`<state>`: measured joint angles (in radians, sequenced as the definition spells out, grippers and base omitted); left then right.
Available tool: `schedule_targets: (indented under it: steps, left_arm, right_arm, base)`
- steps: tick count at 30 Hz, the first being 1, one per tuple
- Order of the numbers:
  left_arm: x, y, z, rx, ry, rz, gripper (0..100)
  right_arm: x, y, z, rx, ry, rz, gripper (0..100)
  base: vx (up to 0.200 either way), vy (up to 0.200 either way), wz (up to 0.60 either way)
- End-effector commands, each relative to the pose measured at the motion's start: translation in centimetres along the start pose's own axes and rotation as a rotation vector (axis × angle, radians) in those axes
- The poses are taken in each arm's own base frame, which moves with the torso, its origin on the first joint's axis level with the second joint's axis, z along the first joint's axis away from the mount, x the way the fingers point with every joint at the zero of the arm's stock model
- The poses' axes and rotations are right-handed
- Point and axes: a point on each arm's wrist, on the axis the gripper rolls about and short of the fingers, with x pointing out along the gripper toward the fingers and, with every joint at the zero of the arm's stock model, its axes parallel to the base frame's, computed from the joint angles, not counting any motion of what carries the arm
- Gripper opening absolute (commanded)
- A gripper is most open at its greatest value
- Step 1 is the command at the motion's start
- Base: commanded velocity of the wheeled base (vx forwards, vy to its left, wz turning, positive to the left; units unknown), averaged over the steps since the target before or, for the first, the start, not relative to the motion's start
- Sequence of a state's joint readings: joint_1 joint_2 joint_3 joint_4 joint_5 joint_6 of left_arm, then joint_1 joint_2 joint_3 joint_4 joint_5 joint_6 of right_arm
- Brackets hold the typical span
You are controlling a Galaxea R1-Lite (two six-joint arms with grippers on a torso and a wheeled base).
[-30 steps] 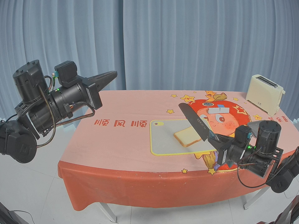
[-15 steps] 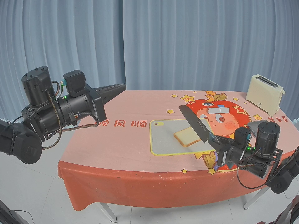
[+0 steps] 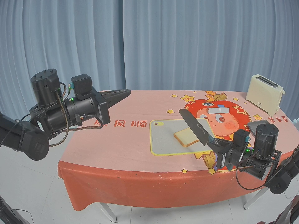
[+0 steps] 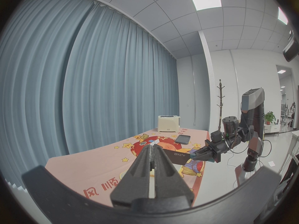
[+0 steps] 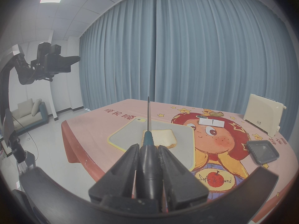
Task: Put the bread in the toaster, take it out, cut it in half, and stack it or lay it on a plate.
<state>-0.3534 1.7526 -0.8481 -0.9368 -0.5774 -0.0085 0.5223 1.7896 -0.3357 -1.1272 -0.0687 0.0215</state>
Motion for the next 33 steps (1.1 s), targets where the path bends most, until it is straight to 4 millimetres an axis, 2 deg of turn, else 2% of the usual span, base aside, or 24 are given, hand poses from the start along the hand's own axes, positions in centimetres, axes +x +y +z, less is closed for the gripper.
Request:
schedule_targets:
  steps: [1, 4, 8, 11, 17, 20, 23, 26, 27, 30, 31, 33]
  left_arm:
    - [2.8, 1.7, -1.0, -0.005, 0.014, -0.003, 0]
    - [4.0, 2.4, -1.1, 0.014, 0.032, -0.005, 0]
    - [4.5, 2.1, -1.1, 0.011, 0.058, -0.018, 0]
    - [4.3, 2.0, -0.8, 0.015, 0.051, -0.019, 0]
    - [4.1, 1.8, -2.1, -0.005, 0.094, -0.022, 0]
    - [5.7, 0.2, -1.5, 0.027, 0.053, -0.097, 0]
    - [7.5, -0.7, -1.7, 0.045, 0.021, -0.137, 0]
    - [8.3, -1.4, -1.5, 0.046, 0.015, -0.159, 0]
    - [9.5, -1.8, -1.4, 0.047, 0.020, -0.180, 0]
    - [11.1, -1.6, -0.8, 0.047, 0.022, -0.196, 0]
    - [11.1, -1.6, -0.8, 0.047, 0.022, -0.196, 0]
    - [12.9, -1.0, -0.7, 0.046, 0.023, -0.203, 0]
  right_arm:
    - [0.0, 0.0, -0.1, 0.003, 0.005, -0.001, 0]
    - [0.0, 0.0, -0.1, 0.004, 0.005, -0.001, 0]
    - [0.0, 0.0, -0.3, 0.001, 0.014, -0.014, 0]
    - [0.1, 0.0, -0.5, 0.000, 0.024, -0.019, 0]
    - [0.6, 0.0, -1.0, -0.001, 0.046, -0.019, 0]
    - [0.6, 0.1, -1.1, -0.002, 0.047, -0.018, 0]
    - [0.5, 0.0, -0.9, -0.001, 0.041, -0.019, 0]
    - [0.4, 0.0, -0.9, -0.001, 0.039, -0.019, 0]
    - [0.4, 0.1, -1.0, -0.002, 0.042, -0.018, 0]
    - [0.4, 0.1, -1.1, -0.003, 0.049, -0.016, 0]
    - [0.4, 0.1, -1.1, -0.003, 0.049, -0.016, 0]
    - [0.5, 0.1, -1.2, 0.003, 0.053, -0.017, 0]
  base:
    - [0.000, 0.000, 0.00]
    - [0.000, 0.000, 0.00]
    - [0.000, 0.000, 0.00]
    - [0.000, 0.000, 0.00]
    - [0.000, 0.000, 0.00]
    - [0.000, 0.000, 0.00]
    - [0.000, 0.000, 0.00]
    - [0.000, 0.000, 0.00]
    - [0.000, 0.000, 0.00]
    - [0.000, 0.000, 0.00]
    - [0.000, 0.000, 0.00]
    - [0.000, 0.000, 0.00]
